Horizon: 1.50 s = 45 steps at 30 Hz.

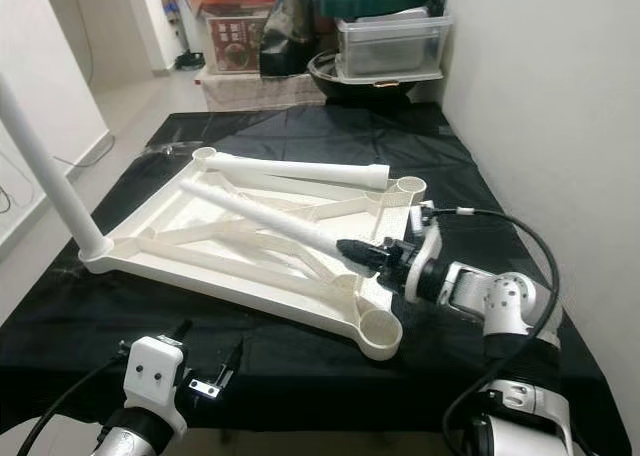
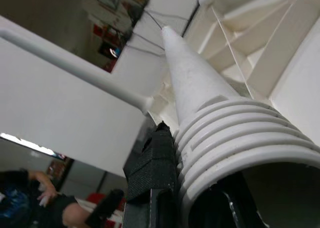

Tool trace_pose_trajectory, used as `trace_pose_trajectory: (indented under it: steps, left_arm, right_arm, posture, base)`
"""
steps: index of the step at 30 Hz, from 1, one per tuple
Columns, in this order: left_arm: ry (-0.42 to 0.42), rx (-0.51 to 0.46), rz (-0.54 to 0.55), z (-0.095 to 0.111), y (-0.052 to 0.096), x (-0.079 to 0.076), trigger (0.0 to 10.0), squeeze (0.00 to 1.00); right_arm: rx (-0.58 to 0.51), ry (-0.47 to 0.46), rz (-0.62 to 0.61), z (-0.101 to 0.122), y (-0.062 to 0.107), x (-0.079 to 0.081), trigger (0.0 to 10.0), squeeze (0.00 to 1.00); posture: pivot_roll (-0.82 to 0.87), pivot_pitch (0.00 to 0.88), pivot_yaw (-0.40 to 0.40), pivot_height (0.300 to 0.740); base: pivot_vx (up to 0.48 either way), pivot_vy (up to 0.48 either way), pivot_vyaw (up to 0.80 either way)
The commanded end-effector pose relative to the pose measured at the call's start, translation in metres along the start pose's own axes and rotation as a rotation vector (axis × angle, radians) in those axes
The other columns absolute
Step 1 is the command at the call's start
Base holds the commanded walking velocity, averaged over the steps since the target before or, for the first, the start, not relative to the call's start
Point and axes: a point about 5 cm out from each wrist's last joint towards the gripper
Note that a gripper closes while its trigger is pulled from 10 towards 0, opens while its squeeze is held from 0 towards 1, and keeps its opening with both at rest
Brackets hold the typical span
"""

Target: Building children table

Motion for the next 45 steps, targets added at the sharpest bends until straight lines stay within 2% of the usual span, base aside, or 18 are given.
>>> trace_pose_trajectory:
  steps: [1, 2, 3, 4, 5, 6, 9, 12, 17, 18, 19, 21, 22, 23, 29, 31, 38, 45]
  left_arm:
    - [0.014, 0.002, 0.016, 0.001, 0.0, 0.004, 10.0, 0.0]
    - [0.089, -0.032, 0.071, 0.009, -0.004, 0.014, 10.0, 0.0]
    - [0.089, -0.032, 0.071, 0.009, -0.004, 0.014, 10.0, 0.0]
    - [0.145, -0.059, 0.108, 0.015, -0.007, 0.021, 10.0, 0.0]
    - [0.242, -0.114, 0.156, 0.026, -0.012, 0.033, 10.0, 0.0]
    - [0.242, -0.114, 0.156, 0.026, -0.012, 0.033, 10.0, 0.0]
    - [0.427, -0.268, 0.209, 0.056, -0.022, 0.061, 10.0, 0.0]
    - [0.467, -0.334, 0.208, 0.068, -0.024, 0.071, 10.0, 0.0]
    - [0.497, -0.373, 0.198, 0.075, -0.026, 0.075, 10.0, 0.0]
    - [0.557, -0.419, 0.187, 0.083, -0.026, 0.078, 10.0, 0.0]
    - [0.557, -0.419, 0.187, 0.083, -0.026, 0.078, 10.0, 0.0]
    - [0.66, -0.472, 0.161, 0.092, -0.026, 0.084, 10.0, 0.0]
    - [0.66, -0.472, 0.161, 0.092, -0.026, 0.084, 10.0, 0.0]
    - [0.711, -0.481, 0.143, 0.094, -0.025, 0.085, 10.0, 0.0]
    - [0.77, -0.478, 0.093, 0.093, -0.023, 0.085, 10.0, 0.0]
    - [0.811, -0.479, 0.056, 0.093, -0.022, 0.085, 10.0, 0.0]
    - [0.844, -0.489, 0.042, 0.093, -0.02, 0.088, 10.0, 0.0]
    - [0.862, -0.502, -0.048, 0.102, -0.018, 0.085, 10.0, 0.0]
  right_arm:
    - [-0.022, 0.006, 0.093, 0.005, -0.003, 0.011, 0.0, 0.0]
    - [-0.027, -0.016, 0.159, 0.002, -0.004, 0.017, 0.0, 0.0]
    - [-0.027, -0.016, 0.159, 0.002, -0.004, 0.017, 0.0, 0.0]
    - [-0.027, -0.029, 0.207, 0.001, -0.004, 0.02, 0.0, 0.0]
    - [-0.015, -0.052, 0.268, -0.004, -0.004, 0.024, 0.0, 0.0]
    - [-0.015, -0.052, 0.268, -0.004, -0.004, 0.024, 0.0, 0.0]
    - [0.02, -0.098, 0.37, -0.017, -0.006, 0.028, 0.0, 0.0]
    - [0.034, -0.123, 0.388, -0.022, -0.008, 0.027, 0.0, 0.0]
    - [0.045, -0.132, 0.396, -0.025, -0.007, 0.026, 0.0, 0.0]
    - [0.059, -0.144, 0.424, -0.028, -0.004, 0.027, 0.0, 0.0]
    - [0.059, -0.144, 0.424, -0.028, -0.004, 0.027, 0.0, 0.0]
    - [0.075, -0.168, 0.461, -0.031, 0.002, 0.029, 0.0, 0.0]
    - [0.075, -0.168, 0.461, -0.031, 0.002, 0.029, 0.0, 0.0]
    - [0.076, -0.177, 0.471, -0.032, 0.005, 0.028, 0.0, 0.0]
    - [0.095, -0.188, 0.493, -0.036, 0.01, 0.029, 0.0, 0.0]
    - [0.149, -0.2, 0.524, -0.044, 0.013, 0.031, 0.0, 0.0]
    - [0.197, -0.207, 0.547, -0.052, 0.015, 0.033, 0.0, 0.0]
    - [0.278, -0.201, 0.53, -0.065, 0.015, 0.033, 0.0, 0.0]
  posture:
    - [-0.03, 0.0, 0.014, 0.74]
    - [-0.03, 0.0, 0.014, 0.74]
    - [-0.03, 0.0, 0.014, 0.74]
    - [-0.03, 0.0, 0.014, 0.74]
    - [-0.03, 0.0, 0.012, 0.74]
    - [-0.03, 0.0, 0.012, 0.74]
    - [-0.03, 0.0, 0.013, 0.74]
    - [-0.03, 0.0, 0.013, 0.74]
    - [-0.03, 0.0, 0.013, 0.74]
    - [-0.03, 0.0, 0.017, 0.74]
    - [-0.03, 0.0, 0.017, 0.74]
    - [-0.03, 0.0, 0.017, 0.74]
    - [-0.03, 0.0, 0.017, 0.74]
    - [-0.04, 0.0, 0.021, 0.74]
    - [-0.04, 0.0, 0.022, 0.74]
    - [-0.04, 0.0, 0.022, 0.74]
    - [-0.03, 0.0, 0.025, 0.74]
    - [-0.03, 0.0, 0.025, 0.74]
  base:
    - [0.0, 0.0, 0.0]
    - [0.0, 0.0, 0.0]
    - [0.0, 0.0, 0.0]
    - [0.0, 0.0, 0.0]
    - [0.0, 0.0, 0.0]
    - [0.0, 0.0, 0.0]
    - [0.0, 0.0, 0.0]
    - [0.0, 0.0, 0.0]
    - [0.0, 0.0, 0.0]
    - [0.0, 0.0, 0.0]
    - [0.0, 0.0, 0.0]
    - [0.0, 0.0, 0.0]
    - [0.0, 0.0, 0.0]
    - [0.0, 0.0, 0.0]
    - [0.0, 0.0, 0.0]
    - [0.0, 0.0, 0.0]
    - [0.0, 0.0, 0.0]
    - [0.0, 0.0, 0.0]
Point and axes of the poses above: a point about 5 cm out from each wrist's last joint towards the gripper, its own y axis pointing back from the gripper into the wrist, its own z axis along the axis of the wrist's last joint, x = y × z, and after that the axes turned 10 degrees about -y, right-handed
